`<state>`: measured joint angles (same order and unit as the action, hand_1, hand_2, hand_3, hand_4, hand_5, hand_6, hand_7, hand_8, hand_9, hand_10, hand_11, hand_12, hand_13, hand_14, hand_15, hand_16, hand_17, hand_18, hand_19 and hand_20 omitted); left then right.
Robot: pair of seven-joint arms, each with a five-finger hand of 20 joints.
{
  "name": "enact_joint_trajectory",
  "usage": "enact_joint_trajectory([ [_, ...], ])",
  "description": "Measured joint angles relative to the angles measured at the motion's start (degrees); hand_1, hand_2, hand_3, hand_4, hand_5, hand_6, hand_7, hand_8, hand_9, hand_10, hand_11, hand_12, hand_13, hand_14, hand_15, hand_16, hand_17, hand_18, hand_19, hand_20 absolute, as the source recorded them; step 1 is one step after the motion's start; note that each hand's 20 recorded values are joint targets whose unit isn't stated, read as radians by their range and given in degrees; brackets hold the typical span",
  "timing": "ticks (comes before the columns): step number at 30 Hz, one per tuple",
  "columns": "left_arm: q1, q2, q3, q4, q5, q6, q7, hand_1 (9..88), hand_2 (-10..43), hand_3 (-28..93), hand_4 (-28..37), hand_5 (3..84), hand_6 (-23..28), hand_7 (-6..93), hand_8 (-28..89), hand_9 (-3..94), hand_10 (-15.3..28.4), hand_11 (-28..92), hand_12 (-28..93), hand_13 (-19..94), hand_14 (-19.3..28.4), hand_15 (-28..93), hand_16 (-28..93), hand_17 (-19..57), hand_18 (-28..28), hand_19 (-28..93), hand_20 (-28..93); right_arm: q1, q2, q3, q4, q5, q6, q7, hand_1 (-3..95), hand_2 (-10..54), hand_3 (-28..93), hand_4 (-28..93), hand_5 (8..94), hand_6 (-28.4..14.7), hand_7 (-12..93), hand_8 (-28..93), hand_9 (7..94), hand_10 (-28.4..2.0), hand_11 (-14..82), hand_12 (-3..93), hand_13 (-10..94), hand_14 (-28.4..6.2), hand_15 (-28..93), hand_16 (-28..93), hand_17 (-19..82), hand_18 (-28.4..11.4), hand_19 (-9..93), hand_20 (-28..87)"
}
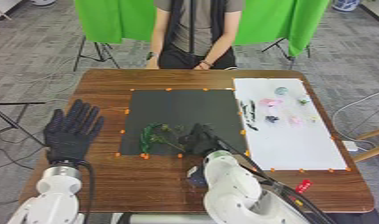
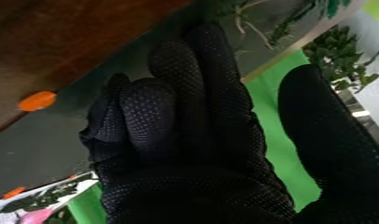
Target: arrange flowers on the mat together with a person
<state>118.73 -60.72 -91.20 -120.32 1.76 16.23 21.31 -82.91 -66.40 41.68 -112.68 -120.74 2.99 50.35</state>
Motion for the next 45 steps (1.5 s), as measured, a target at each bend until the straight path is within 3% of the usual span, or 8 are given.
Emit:
enact_joint_trajectory([
  [12, -0.2, -0.02, 0.91, 0.21, -0.08, 0.01, -0.48, 29.3, 14.4, 74, -28.3, 46.1, 8.8, 15.0, -11, 40.6, 14.4, 20, 8, 31, 15.9, 34, -8, -6.3, 15.7, 41, 10, -1.1, -1.8, -0.9, -0.3, -0.8, -2.4, -2.1, 27.6, 11.3, 75, -19, 74.8, -7.4, 25, -10, 66.9, -22.7, 47.8, 32.7, 55, -23.8, 79, 33, 28, -28.4, 86, 45],
  [22, 0.2, -0.20, 0.12, 0.11, -0.37, 0.02, -0.26, 29.3, 14.4, 74, -28.3, 46.0, 8.8, 14.9, -11, 40.6, 14.4, 20, 8, 31, 15.9, 34, -8, -6.3, 15.7, 41, 10, -1.7, -1.8, 0.5, -0.9, -0.7, -1.2, -0.5, 27.0, 11.4, 76, -19, 74.5, -7.6, 26, -9, 67.0, -22.7, 47.9, 32.5, 55, -24.0, 79, 33, 28, -28.4, 86, 45],
  [28, 1.0, -0.54, -0.74, -0.03, -0.36, 0.02, -0.10, 29.2, 14.3, 74, -28.3, 45.9, 8.8, 14.8, -11, 40.5, 14.4, 20, 8, 31, 15.9, 34, -8, -6.3, 15.6, 41, 10, -2.6, -0.1, 7.0, -3.4, 3.9, 2.5, -1.0, 27.0, 11.9, 75, -20, 70.1, -7.6, 29, -10, 64.7, -22.4, 49.3, 33.3, 53, -23.1, 79, 33, 26, -28.4, 84, 45],
  [32, 1.7, -0.86, -1.43, -0.29, -0.03, 0.03, -0.10, 29.0, 14.2, 74, -28.3, 45.6, 8.8, 14.7, -11, 40.2, 14.4, 20, 8, 31, 15.9, 34, -8, -6.4, 15.7, 41, 10, -5.6, 0.6, 17.4, -6.7, 18.0, -0.5, -8.6, 26.6, 11.9, 76, -21, 68.8, -7.7, 30, -11, 63.7, -22.3, 47.8, 32.2, 50, -22.6, 77, 32, 24, -27.8, 81, 43],
  [36, 2.4, -1.24, -2.35, -0.39, 0.58, -0.03, -0.15, 28.8, 14.2, 74, -28.3, 45.2, 8.7, 14.1, -11, 39.9, 14.1, 20, 7, 30, 15.6, 33, -8, -6.4, 15.6, 41, 10, -8.2, 2.5, 25.6, -8.6, 30.5, -1.1, -16.8, 25.3, 11.6, 78, -22, 63.7, -7.1, 26, -12, 61.3, -20.9, 31.1, 24.0, 48, -20.1, 58, 21, 18, -24.8, 66, 31],
  [38, 2.6, -1.41, -2.87, -0.39, 1.06, -0.10, -0.25, 28.8, 14.2, 73, -28.3, 45.2, 8.6, 13.4, -11, 39.7, 14.1, 19, 7, 30, 15.5, 32, -8, -6.4, 15.5, 40, 10, -9.7, 4.2, 28.6, -8.9, 34.8, 2.6, -21.2, 24.6, 11.4, 79, -22, 60.8, -6.7, 24, -12, 59.3, -19.8, 23.8, 21.1, 47, -19.0, 45, 17, 15, -23.9, 59, 25],
  [40, 2.8, -1.52, -3.33, -0.39, 1.46, -0.32, -0.34, 28.6, 14.2, 74, -28.3, 45.2, 8.4, 12.7, -11, 39.7, 14.0, 18, 6, 30, 15.3, 31, -8, -6.5, 15.4, 40, 10, -11.6, 5.9, 32.4, -9.1, 39.3, 6.9, -26.1, 23.1, 10.8, 80, -23, 55.2, -5.9, 19, -12, 54.2, -16.8, 15.6, 17.6, 43, -17.5, 24, 18, 11, -21.7, 49, 17],
  [45, 3.0, -1.76, -4.11, -0.32, 2.44, -1.36, -0.66, 28.5, 14.1, 73, -28.3, 45.2, 8.4, 11.9, -10, 39.8, 13.9, 18, 6, 30, 14.9, 29, -8, -6.5, 15.3, 39, 10, -17.8, 8.3, 46.0, -8.5, 53.6, 5.5, -38.2, 20.9, 10.2, 81, -24, 50.1, -4.3, 16, -11, 48.0, -14.3, 7.9, 14.7, 36, -16.5, 11, 19, 11, -18.5, 37, 12],
])
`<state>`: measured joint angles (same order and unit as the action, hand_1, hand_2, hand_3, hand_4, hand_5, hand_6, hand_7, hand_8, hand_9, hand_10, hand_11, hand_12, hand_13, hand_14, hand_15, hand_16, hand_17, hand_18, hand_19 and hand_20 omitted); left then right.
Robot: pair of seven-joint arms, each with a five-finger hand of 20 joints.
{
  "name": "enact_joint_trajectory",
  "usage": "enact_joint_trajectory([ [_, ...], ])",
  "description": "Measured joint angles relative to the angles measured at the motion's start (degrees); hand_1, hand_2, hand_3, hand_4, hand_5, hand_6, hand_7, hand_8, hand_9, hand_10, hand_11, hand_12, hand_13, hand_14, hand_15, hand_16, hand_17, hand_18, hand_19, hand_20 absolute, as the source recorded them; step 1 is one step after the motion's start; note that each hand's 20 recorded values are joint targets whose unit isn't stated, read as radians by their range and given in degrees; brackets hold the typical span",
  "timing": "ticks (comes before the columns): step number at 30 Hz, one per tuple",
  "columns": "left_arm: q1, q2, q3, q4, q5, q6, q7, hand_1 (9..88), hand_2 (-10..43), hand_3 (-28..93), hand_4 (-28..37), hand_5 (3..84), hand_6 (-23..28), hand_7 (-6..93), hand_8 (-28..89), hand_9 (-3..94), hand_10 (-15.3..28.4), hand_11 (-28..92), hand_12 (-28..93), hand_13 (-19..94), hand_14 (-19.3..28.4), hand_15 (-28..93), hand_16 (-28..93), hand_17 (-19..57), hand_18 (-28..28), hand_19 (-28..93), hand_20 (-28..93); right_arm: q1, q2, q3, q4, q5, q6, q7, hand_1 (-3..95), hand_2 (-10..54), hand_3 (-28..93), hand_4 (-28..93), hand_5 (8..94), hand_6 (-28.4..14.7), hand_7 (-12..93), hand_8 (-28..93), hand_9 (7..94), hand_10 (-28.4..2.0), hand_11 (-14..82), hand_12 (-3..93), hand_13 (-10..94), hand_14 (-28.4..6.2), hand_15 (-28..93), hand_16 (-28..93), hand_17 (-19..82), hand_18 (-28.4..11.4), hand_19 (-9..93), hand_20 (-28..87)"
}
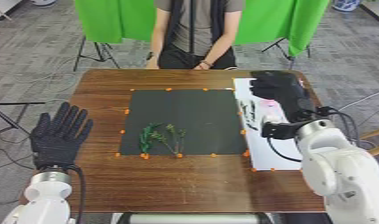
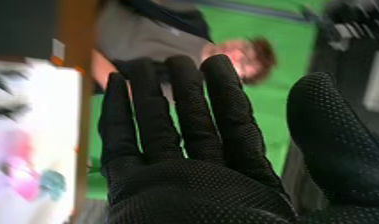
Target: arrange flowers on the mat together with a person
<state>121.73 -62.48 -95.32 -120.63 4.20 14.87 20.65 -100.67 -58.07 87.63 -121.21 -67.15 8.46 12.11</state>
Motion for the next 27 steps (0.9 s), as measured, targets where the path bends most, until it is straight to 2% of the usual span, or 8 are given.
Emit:
enact_joint_trajectory([
  [4, 0.0, -0.02, -0.09, 0.02, 0.15, -0.58, 0.06, 28.3, 14.0, 74, -28.3, 45.4, 8.4, 11.9, -10, 40.2, 13.7, 18, 6, 30, 14.9, 29, -7, -6.4, 15.3, 39, 10, -3.8, 2.1, 6.8, 0.6, 5.6, -4.3, -6.5, 20.4, 10.1, 81, -24, 49.2, -4.1, 15, -11, 46.4, -14.0, 6.0, 13.7, 34, -15.8, 9, 18, 11, -17.8, 34, 12],
  [7, 0.0, 0.02, 0.28, 0.02, -0.10, -0.62, 1.43, 27.8, 13.8, 74, -28.3, 45.6, 8.2, 12.1, -10, 40.5, 13.7, 18, 6, 31, 14.7, 28, -7, -6.4, 15.2, 39, 10, -6.4, 2.8, 10.4, 0.1, 5.7, -4.2, -7.0, 20.1, 10.2, 81, -24, 48.9, -3.8, 15, -11, 46.0, -13.9, 5.4, 13.1, 34, -15.5, 9, 17, 11, -17.8, 34, 12],
  [9, 0.0, 0.06, 0.56, 0.02, -0.23, -0.65, 2.88, 27.6, 13.7, 74, -28.3, 45.7, 8.1, 12.2, -10, 40.6, 13.8, 18, 6, 31, 14.6, 28, -7, -6.3, 15.3, 39, 10, -8.6, 2.7, 13.3, -0.6, 6.0, -3.7, -6.9, 19.9, 10.2, 81, -23, 48.7, -3.7, 14, -11, 45.9, -13.9, 5.3, 13.0, 34, -15.3, 9, 17, 11, -17.8, 34, 12],
  [11, 0.0, 0.06, 0.57, 0.02, -0.27, -0.75, 3.35, 27.5, 13.7, 74, -28.3, 45.7, 8.1, 12.3, -10, 40.6, 13.8, 18, 6, 31, 14.6, 28, -7, -6.3, 15.2, 39, 10, -10.5, 2.4, 15.7, -1.1, 6.4, -3.5, -7.1, 19.7, 10.0, 81, -23, 48.5, -3.5, 14, -11, 45.9, -13.8, 5.4, 13.0, 34, -15.0, 9, 17, 11, -17.8, 34, 13],
  [18, 0.2, 0.06, 0.37, -0.05, -0.37, -0.92, 3.37, 27.4, 13.7, 74, -28.3, 45.8, 8.1, 12.2, -11, 40.6, 13.8, 18, 6, 31, 14.5, 28, -7, -6.2, 15.3, 39, 10, -15.0, 0.8, 18.4, -2.0, 8.2, -2.7, -9.2, 19.6, 10.0, 81, -24, 48.9, -3.3, 14, -11, 46.4, -13.6, 5.5, 12.9, 35, -15.0, 10, 16, 11, -18.0, 33, 13],
  [27, 0.8, -0.04, 0.14, -0.27, -0.86, -1.04, 3.40, 27.4, 13.8, 74, -28.3, 45.8, 8.0, 12.2, -10, 40.7, 13.8, 18, 6, 31, 14.4, 28, -7, -6.1, 15.3, 39, 10, -15.5, 0.4, 18.3, -2.2, 9.4, -2.7, -9.5, 19.5, 10.2, 81, -23, 49.1, -3.2, 15, -11, 46.5, -13.8, 5.5, 12.9, 35, -15.1, 10, 16, 11, -18.5, 34, 14],
])
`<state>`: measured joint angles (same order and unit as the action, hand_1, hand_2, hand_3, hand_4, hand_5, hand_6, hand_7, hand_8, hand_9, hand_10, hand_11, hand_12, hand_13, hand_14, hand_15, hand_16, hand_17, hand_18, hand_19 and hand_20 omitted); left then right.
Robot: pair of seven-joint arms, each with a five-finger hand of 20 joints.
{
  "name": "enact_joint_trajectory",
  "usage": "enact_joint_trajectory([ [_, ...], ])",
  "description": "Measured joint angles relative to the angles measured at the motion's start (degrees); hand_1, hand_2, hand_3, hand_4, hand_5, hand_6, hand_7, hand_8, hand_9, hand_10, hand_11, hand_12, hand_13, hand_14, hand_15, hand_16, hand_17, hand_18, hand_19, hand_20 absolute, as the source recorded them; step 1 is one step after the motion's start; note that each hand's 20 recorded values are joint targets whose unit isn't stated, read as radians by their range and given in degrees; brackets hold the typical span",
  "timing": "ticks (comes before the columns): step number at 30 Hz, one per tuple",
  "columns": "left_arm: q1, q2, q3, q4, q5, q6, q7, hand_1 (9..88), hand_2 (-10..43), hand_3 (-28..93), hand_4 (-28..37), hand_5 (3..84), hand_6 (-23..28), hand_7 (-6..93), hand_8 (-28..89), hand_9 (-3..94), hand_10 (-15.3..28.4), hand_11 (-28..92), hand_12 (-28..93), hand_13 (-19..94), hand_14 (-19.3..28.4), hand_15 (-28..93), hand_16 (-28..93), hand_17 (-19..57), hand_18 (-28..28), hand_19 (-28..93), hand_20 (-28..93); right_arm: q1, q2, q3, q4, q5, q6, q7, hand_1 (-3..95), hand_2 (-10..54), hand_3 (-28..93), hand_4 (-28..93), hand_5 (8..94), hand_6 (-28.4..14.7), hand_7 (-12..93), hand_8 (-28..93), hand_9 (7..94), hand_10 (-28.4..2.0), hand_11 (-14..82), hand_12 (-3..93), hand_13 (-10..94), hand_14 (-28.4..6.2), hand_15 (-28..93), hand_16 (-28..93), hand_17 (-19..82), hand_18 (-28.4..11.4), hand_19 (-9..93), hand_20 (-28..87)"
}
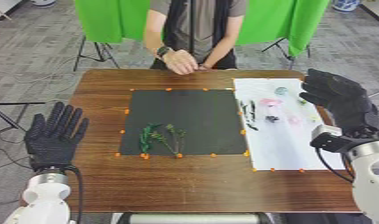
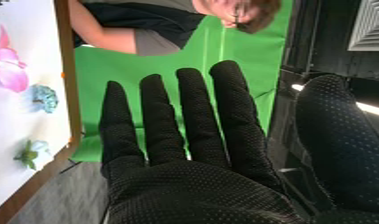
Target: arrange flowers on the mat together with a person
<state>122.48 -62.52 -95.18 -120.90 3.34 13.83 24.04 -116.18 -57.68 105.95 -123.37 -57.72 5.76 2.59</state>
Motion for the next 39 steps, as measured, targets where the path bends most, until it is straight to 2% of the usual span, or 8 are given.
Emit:
enact_joint_trajectory([
  [7, 0.3, -0.18, -0.20, -0.21, -0.19, 0.00, 0.03, 27.6, 13.8, 74, -28.3, 45.8, 8.0, 12.2, -10, 40.7, 13.8, 18, 6, 31, 14.5, 28, -7, -6.3, 15.4, 39, 10, -0.6, -1.2, 1.2, 0.0, 0.5, -3.0, 0.0, 19.4, 10.2, 81, -23, 49.1, -3.2, 14, -11, 46.5, -13.8, 5.6, 12.9, 35, -15.2, 10, 16, 11, -18.9, 35, 15],
  [39, 0.6, -0.74, -0.38, -0.68, -0.42, 0.21, -1.12, 28.5, 14.5, 74, -28.3, 46.1, 8.1, 12.8, -11, 41.1, 13.8, 19, 6, 32, 14.8, 29, -7, -6.3, 15.5, 39, 10, -1.3, -3.5, 0.4, -1.4, -2.0, -5.5, 6.1, 19.5, 11.2, 80, -23, 50.3, -3.1, 15, -11, 47.3, -14.0, 5.7, 13.2, 37, -16.7, 11, 17, 10, -20.2, 37, 15],
])
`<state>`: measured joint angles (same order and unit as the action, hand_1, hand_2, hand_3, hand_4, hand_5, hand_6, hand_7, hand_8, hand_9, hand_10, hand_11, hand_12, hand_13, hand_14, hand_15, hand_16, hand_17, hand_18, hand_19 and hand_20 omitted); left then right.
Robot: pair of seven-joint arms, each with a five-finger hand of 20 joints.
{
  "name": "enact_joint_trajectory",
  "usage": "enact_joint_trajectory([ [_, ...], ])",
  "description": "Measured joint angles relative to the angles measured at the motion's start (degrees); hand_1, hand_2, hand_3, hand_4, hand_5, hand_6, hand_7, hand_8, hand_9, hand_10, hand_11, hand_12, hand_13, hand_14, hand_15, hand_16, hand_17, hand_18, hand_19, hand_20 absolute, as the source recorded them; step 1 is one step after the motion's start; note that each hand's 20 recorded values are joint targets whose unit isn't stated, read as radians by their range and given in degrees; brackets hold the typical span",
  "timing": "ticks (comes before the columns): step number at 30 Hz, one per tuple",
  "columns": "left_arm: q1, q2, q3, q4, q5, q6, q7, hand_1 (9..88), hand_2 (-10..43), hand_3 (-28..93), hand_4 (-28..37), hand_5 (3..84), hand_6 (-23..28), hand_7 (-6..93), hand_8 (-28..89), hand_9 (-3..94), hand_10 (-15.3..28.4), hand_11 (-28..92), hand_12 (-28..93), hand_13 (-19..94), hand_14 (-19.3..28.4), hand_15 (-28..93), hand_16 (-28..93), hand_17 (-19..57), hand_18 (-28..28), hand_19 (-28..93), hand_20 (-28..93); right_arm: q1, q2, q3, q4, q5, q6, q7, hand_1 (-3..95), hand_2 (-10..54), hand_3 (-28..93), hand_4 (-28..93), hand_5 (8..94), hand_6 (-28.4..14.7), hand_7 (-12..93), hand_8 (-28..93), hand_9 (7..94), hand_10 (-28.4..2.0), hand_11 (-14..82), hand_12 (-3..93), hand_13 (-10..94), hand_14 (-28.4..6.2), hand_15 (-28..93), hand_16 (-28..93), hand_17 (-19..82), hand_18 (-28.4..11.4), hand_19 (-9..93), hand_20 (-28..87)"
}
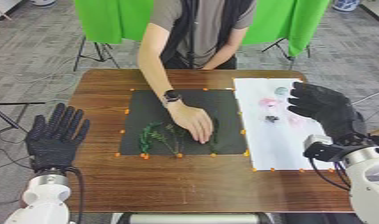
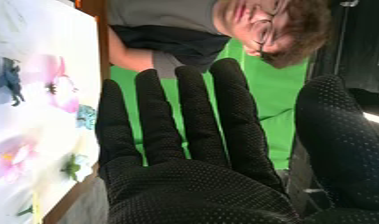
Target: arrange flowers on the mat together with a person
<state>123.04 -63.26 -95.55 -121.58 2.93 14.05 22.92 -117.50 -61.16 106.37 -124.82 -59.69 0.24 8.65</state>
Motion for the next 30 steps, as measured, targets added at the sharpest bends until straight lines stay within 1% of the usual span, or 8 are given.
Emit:
enact_joint_trajectory([
  [10, 0.0, -0.06, -0.03, -0.05, -0.07, 0.00, -0.02, 28.6, 14.5, 74, -28.3, 46.1, 8.1, 12.7, -11, 41.1, 13.9, 19, 6, 32, 14.9, 29, -7, -6.3, 15.4, 39, 10, 0.1, 0.8, -2.0, 0.1, 0.5, 0.6, 0.1, 19.7, 11.1, 80, -23, 50.3, -3.3, 14, -11, 47.0, -14.0, 5.6, 13.2, 37, -17.0, 11, 17, 10, -19.7, 36, 13],
  [14, 0.0, -0.03, -0.09, -0.07, 0.05, 0.00, -0.36, 28.4, 14.4, 74, -28.3, 45.7, 8.0, 12.5, -11, 40.3, 13.7, 18, 6, 31, 14.9, 28, -7, -6.3, 15.5, 39, 10, 0.2, 1.2, -2.6, 0.1, 0.6, 1.0, 0.0, 19.8, 11.0, 80, -23, 50.3, -3.4, 15, -11, 46.6, -14.0, 5.6, 13.2, 37, -17.0, 11, 17, 11, -19.5, 36, 13],
  [16, 0.1, 0.01, -0.47, -0.18, 0.77, -0.02, -1.31, 28.4, 14.3, 74, -28.3, 45.6, 8.1, 12.1, -11, 40.2, 13.7, 18, 6, 30, 14.8, 28, -7, -6.3, 15.5, 39, 10, 0.2, 1.3, -2.8, 0.2, 0.6, 1.3, -0.3, 19.9, 10.8, 80, -23, 50.3, -3.4, 15, -11, 46.5, -14.0, 5.5, 13.1, 37, -16.8, 11, 17, 11, -19.4, 36, 13],
  [19, 0.5, 0.04, -1.52, -0.66, 3.31, -0.09, -4.20, 28.4, 14.2, 74, -28.3, 45.3, 8.0, 12.0, -10, 40.0, 13.8, 18, 6, 30, 15.0, 28, -7, -6.4, 15.5, 39, 10, 0.3, 1.5, -3.2, 0.2, 0.5, 2.0, -1.0, 20.6, 10.1, 80, -23, 50.1, -3.4, 15, -11, 45.7, -14.0, 5.3, 13.1, 37, -16.5, 11, 17, 11, -19.2, 35, 13],
  [21, 0.9, 0.08, -2.21, -1.03, 4.49, -0.16, -5.25, 28.4, 14.2, 73, -28.3, 45.3, 8.0, 11.9, -10, 40.0, 13.7, 18, 6, 30, 14.9, 28, -7, -6.4, 15.5, 39, 10, 0.4, 1.7, -3.8, 0.3, 0.1, 2.5, -1.5, 21.1, 9.7, 81, -23, 49.6, -3.4, 15, -11, 45.4, -13.9, 5.3, 13.2, 37, -16.2, 11, 17, 11, -19.0, 35, 13],
  [24, 1.3, 0.27, -2.89, -1.33, 4.80, -0.23, -5.05, 28.4, 14.1, 74, -28.3, 45.3, 8.0, 11.8, -10, 40.0, 13.7, 18, 6, 30, 14.9, 28, -7, -6.4, 15.5, 39, 10, 0.6, 2.1, -4.6, 0.5, -3.4, 3.0, -1.6, 21.4, 9.6, 81, -23, 48.1, -3.8, 15, -11, 44.2, -13.5, 5.5, 13.3, 36, -15.9, 11, 17, 11, -18.6, 35, 13],
  [28, 1.5, 0.53, -3.07, -1.36, 4.55, -0.30, -4.55, 28.5, 14.0, 73, -28.3, 45.3, 8.0, 11.7, -10, 39.9, 13.8, 18, 6, 30, 14.8, 28, -7, -6.4, 15.4, 39, 9, 0.4, 2.2, -4.5, 0.4, -15.7, 3.0, -0.9, 21.7, 9.3, 81, -24, 47.3, -3.9, 15, -11, 43.3, -13.4, 5.7, 13.3, 36, -15.7, 10, 17, 11, -18.4, 34, 13],
  [30, 1.6, 0.56, -3.12, -1.37, 4.51, -0.37, -4.54, 28.6, 14.0, 73, -28.3, 45.3, 8.0, 11.7, -10, 39.9, 13.9, 18, 6, 30, 14.7, 27, -7, -6.4, 15.3, 39, 9, 0.1, 2.1, -4.0, 0.3, -19.6, 2.6, -0.9, 23.1, 7.4, 81, -24, 46.3, -3.7, 15, -11, 42.3, -13.5, 5.5, 13.2, 35, -15.1, 10, 17, 11, -18.3, 34, 12],
])
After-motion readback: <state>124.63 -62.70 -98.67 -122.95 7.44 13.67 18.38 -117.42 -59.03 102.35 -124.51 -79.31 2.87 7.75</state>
